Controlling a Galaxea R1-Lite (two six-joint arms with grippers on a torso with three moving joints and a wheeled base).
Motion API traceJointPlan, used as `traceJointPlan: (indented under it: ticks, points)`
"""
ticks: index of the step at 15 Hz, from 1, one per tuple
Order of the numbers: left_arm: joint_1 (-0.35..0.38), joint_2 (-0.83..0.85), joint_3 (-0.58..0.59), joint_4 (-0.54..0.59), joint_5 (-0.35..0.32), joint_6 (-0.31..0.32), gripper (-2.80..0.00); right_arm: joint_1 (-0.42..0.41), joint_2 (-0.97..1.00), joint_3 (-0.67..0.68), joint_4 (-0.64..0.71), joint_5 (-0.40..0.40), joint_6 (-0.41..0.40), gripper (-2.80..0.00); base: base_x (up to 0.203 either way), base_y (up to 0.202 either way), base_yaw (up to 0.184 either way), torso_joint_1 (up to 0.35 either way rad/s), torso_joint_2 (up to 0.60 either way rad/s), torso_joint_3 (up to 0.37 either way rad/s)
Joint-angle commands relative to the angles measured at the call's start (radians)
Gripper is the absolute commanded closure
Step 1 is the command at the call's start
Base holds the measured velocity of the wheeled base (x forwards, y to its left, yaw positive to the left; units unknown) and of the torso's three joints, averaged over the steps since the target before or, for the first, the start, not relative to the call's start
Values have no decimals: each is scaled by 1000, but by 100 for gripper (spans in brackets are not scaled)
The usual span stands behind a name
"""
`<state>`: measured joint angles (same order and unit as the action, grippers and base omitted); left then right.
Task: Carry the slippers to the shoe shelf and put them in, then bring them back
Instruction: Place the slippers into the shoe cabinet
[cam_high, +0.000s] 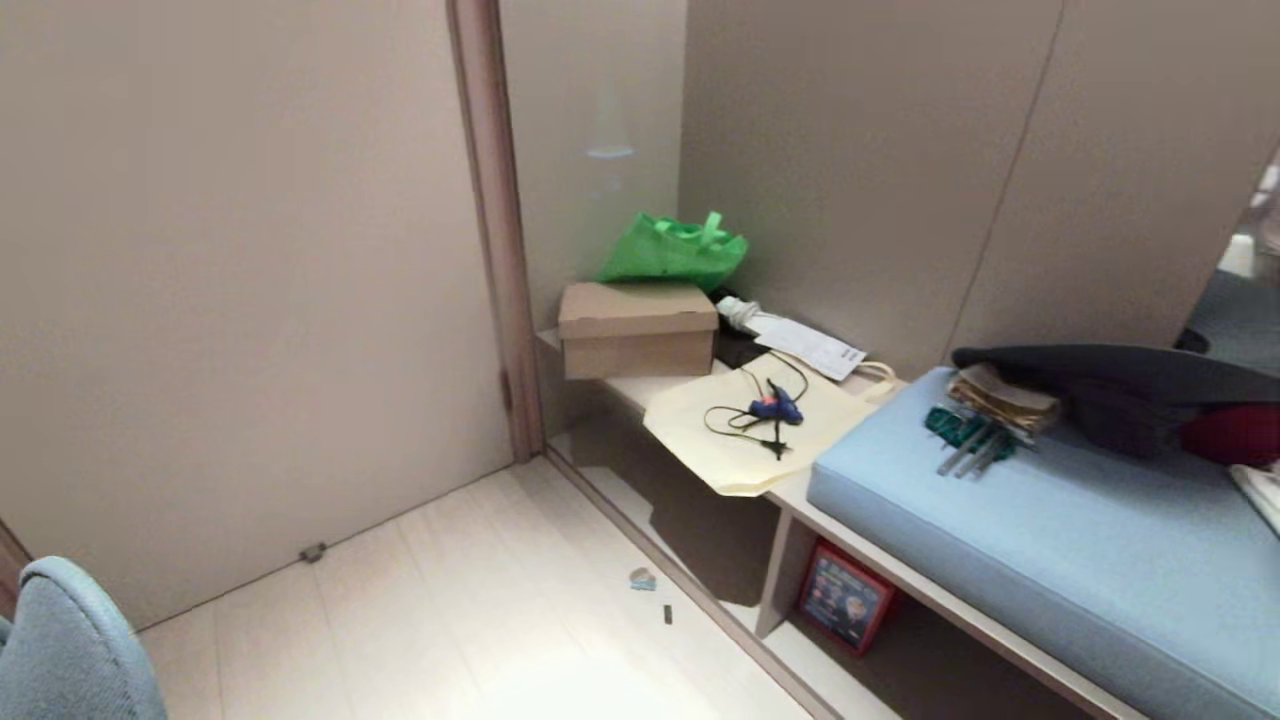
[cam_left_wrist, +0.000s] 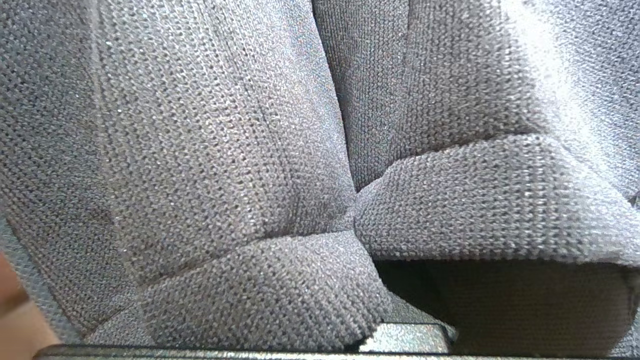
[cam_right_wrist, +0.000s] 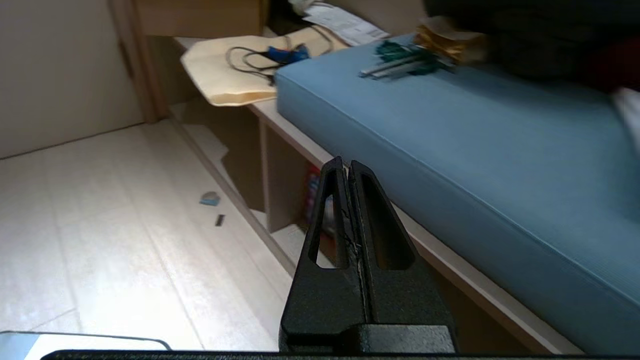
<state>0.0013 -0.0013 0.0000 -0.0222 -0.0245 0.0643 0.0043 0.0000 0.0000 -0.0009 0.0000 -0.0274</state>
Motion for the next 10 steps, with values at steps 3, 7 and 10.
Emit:
traceJointPlan:
  ticks: [3,7,10]
  points:
    - [0,1,8,-1,-2,2,0,0,2,0,-1,0,-2,0,1,8,-176,1,3,3]
    - [0,1,9,-1,-2,0,0,0,2,0,-1,0,-2,0,0,8,-179,2,3,3]
    - [0,1,8,-1,-2,2,0,0,2,0,-1,1,-2,0,0,8,-173,3,0,3]
